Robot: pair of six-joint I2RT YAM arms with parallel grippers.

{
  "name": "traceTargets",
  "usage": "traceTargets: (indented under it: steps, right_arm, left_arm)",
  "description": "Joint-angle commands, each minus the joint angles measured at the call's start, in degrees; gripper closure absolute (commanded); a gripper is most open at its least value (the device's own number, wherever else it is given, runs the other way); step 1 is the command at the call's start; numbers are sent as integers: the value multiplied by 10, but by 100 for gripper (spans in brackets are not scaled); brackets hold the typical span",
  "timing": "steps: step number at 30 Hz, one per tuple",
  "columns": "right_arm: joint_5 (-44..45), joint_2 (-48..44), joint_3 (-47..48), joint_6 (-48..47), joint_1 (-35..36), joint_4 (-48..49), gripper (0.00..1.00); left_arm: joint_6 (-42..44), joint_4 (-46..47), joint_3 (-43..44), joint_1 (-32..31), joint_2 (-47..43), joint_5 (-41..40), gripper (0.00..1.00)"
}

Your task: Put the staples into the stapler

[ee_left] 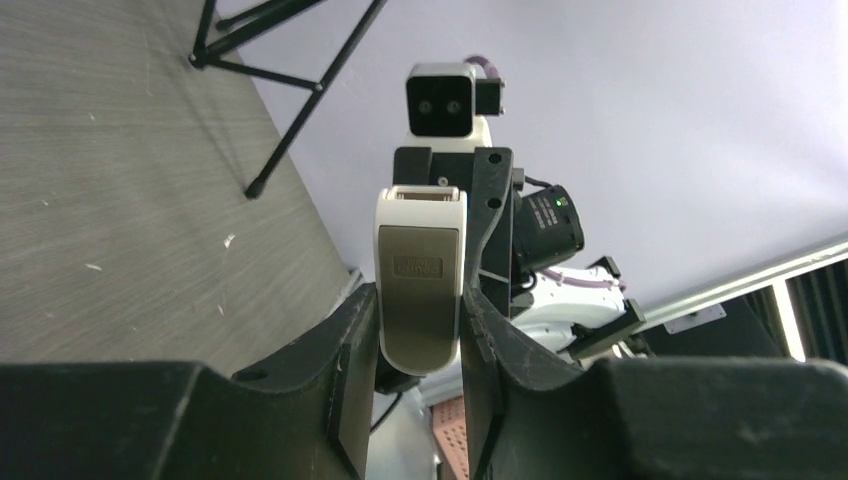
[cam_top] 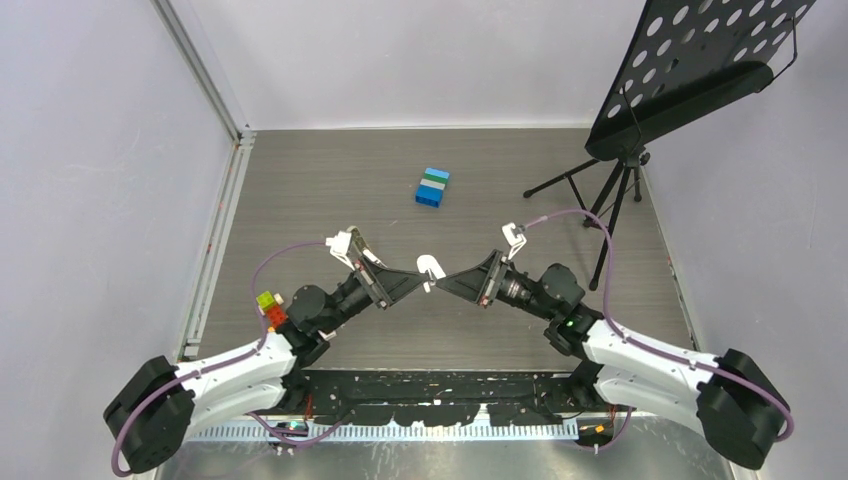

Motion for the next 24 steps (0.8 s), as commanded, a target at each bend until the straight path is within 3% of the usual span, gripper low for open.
traceTargets:
  steps: [1,5,12,17,24]
  right_arm:
    - [9,-75,20,-45,-28,-74,100]
    - [17,-124,40,-87,-38,-184,100]
    - [17,-165,67,-125,-55,-276,100]
    - [24,-169,92,-146,-59,-316,100]
    - [4,-118,121,-153,-59,-302,100]
  left_arm:
    - [44,-42,-19,16,-37,16,100]
    - [71,-90,-14,30,-59,63,100]
    - [111,-139,-2,34,-71,119,100]
    - [135,-165,22,34,-42,176,100]
    - [126,-106,61,31,52,277,100]
